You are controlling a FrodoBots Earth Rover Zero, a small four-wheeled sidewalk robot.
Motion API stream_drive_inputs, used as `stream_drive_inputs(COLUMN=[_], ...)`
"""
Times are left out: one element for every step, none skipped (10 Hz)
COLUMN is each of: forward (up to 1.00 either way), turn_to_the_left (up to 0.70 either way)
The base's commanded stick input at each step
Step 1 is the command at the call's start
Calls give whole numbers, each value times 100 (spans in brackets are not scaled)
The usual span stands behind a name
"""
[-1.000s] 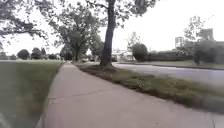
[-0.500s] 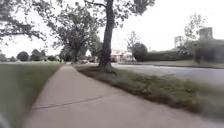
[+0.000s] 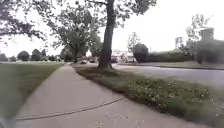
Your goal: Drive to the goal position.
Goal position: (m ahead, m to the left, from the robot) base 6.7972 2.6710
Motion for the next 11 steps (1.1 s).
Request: stream_drive_inputs(forward=[70,70,70,70,70,70,70,70,70,70,70], turn_to_the_left=[35,35,35,22,0,0,0,0,0,0,0])
